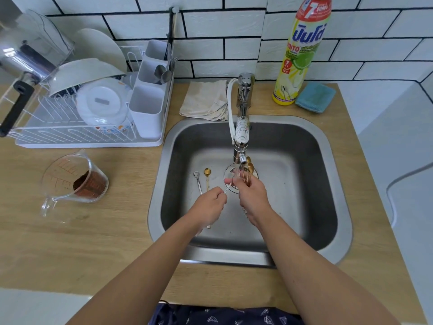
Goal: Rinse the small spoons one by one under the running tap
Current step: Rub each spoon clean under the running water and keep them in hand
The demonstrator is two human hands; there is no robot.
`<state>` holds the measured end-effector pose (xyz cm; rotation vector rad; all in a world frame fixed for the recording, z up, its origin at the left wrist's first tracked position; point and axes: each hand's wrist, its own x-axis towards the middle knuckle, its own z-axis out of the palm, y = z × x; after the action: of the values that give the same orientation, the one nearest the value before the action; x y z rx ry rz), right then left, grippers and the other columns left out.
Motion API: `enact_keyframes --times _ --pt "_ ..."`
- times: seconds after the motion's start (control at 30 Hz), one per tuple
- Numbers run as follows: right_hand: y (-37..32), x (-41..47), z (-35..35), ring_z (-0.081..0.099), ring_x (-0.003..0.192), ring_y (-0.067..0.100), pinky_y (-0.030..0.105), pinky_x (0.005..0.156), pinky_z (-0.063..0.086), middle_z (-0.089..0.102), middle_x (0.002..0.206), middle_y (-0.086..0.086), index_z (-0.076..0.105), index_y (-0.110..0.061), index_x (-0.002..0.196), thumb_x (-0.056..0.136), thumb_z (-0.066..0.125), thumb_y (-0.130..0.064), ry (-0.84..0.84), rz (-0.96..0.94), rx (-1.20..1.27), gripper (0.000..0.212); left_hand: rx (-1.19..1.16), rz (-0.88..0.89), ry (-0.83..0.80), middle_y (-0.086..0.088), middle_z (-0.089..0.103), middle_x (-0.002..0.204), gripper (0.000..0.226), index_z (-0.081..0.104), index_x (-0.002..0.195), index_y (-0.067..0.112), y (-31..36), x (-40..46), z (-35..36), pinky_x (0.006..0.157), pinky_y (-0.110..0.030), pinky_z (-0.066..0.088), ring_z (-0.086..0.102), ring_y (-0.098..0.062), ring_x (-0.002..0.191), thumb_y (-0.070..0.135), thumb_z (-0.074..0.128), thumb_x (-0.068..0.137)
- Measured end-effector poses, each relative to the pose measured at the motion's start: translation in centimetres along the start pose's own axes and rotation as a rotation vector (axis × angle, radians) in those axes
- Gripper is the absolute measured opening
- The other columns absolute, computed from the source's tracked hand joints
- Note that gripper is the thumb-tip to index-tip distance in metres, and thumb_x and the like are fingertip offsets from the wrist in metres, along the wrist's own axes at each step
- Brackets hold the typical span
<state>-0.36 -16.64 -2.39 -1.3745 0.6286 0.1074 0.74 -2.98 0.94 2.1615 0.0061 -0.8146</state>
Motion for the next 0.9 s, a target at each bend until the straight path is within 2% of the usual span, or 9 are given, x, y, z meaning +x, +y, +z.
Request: enact_keyframes --times 0.1,0.23,0.4,0.47,0.57,0.67,0.73,0.83,0.9 --pt "-0.1 0.0 -0.4 0.052 0.041 -0.005 0.011 0.047 0.038 0.072 0.065 -0.016 0.069 -0.023 0.113 0.091 0.074 -0.019 -0.004 -0.016 0.03 0.023 -0.066 -0.045 -0.047 -0.002 0.049 0.072 0.025 0.055 0.088 0.02 -0.1 0.0 -0.1 0.041 -0.021 0.031 0.04 -0.015 0.059 0.028 0.034 0.1" --pt "-0.6 0.0 -0.4 0.053 0.039 -0.006 0.006 0.04 0.037 0.081 0.085 -0.004 0.071 -0.016 0.102 0.102 0.062 -0.03 0.014 -0.009 0.052 0.016 -0.173 -0.081 -0.09 -0.002 0.043 0.069 0.024 0.054 0.086 0.017 0.0 0.0 -0.3 0.042 -0.024 0.025 0.033 -0.014 0.055 0.024 0.036 0.099" --pt "-0.4 -0.4 -0.4 0.054 0.045 -0.007 0.02 0.059 0.036 0.08 0.086 -0.008 0.07 -0.021 0.113 0.101 0.064 -0.033 -0.017 -0.006 0.013 0.018 -0.264 -0.121 -0.12 -0.002 0.039 0.068 0.021 0.053 0.087 0.015 0.2 -0.2 -0.8 0.044 -0.026 0.02 0.027 -0.012 0.048 0.024 0.037 0.096" --pt "-0.4 -0.7 -0.5 0.059 0.055 -0.005 0.017 0.059 0.041 0.078 0.082 -0.008 0.07 -0.024 0.113 0.092 0.075 -0.029 -0.024 -0.038 0.017 0.022 -0.308 -0.135 -0.149 0.0 0.038 0.066 0.02 0.052 0.087 0.015 0.3 -0.4 -0.9 0.043 -0.025 0.019 0.025 -0.01 0.045 0.025 0.037 0.097" --pt "-1.0 -0.6 -0.5 0.069 0.07 -0.002 0.014 0.065 0.045 0.081 0.086 -0.005 0.071 -0.018 0.105 0.098 0.067 -0.031 0.028 -0.041 0.02 0.015 -0.362 -0.15 -0.199 0.003 0.037 0.061 0.017 0.049 0.086 0.015 0.4 -0.7 -0.8 0.041 -0.024 0.019 0.023 -0.01 0.045 0.023 0.037 0.096" --pt "-1.4 -0.5 -0.6 0.04 0.039 0.004 0.018 0.048 0.034 0.082 0.093 0.003 0.069 -0.015 0.11 0.105 0.055 -0.036 -0.019 0.027 0.112 0.026 -0.463 -0.197 -0.253 0.005 0.031 0.058 0.015 0.047 0.078 0.018 0.7 -0.7 -1.1 0.041 -0.022 0.015 0.017 -0.011 0.044 0.022 0.041 0.092" --pt "-1.4 -0.5 -0.9 0.025 0.041 0.006 0.02 0.041 0.023 0.081 0.099 0.003 0.071 -0.017 0.106 0.102 0.059 -0.04 -0.125 0.058 0.256 0.026 -0.609 -0.251 -0.381 0.007 0.026 0.057 0.025 0.045 0.068 0.022 0.8 -0.5 -1.6 0.038 -0.019 0.012 0.014 -0.009 0.041 0.026 0.044 0.093" --pt "-1.5 -0.5 -1.3 0.025 0.041 0.004 0.019 0.039 0.022 0.074 0.082 -0.002 0.069 -0.02 0.085 0.082 0.073 -0.047 -0.204 0.063 0.331 0.028 -0.736 -0.273 -0.539 0.008 0.023 0.058 0.036 0.045 0.067 0.024 0.7 -0.6 -2.5 0.034 -0.019 0.011 0.015 -0.005 0.038 0.036 0.044 0.101" --pt "-1.6 -0.4 -1.3 0.024 0.039 0.004 0.019 0.037 0.023 0.065 0.065 -0.007 0.069 -0.016 0.085 0.085 0.076 -0.045 -0.155 0.081 0.255 0.03 -0.589 -0.219 -0.456 0.007 0.031 0.059 0.037 0.048 0.073 0.022 0.6 -0.7 -2.3 0.036 -0.021 0.013 0.018 -0.007 0.04 0.044 0.044 0.102"
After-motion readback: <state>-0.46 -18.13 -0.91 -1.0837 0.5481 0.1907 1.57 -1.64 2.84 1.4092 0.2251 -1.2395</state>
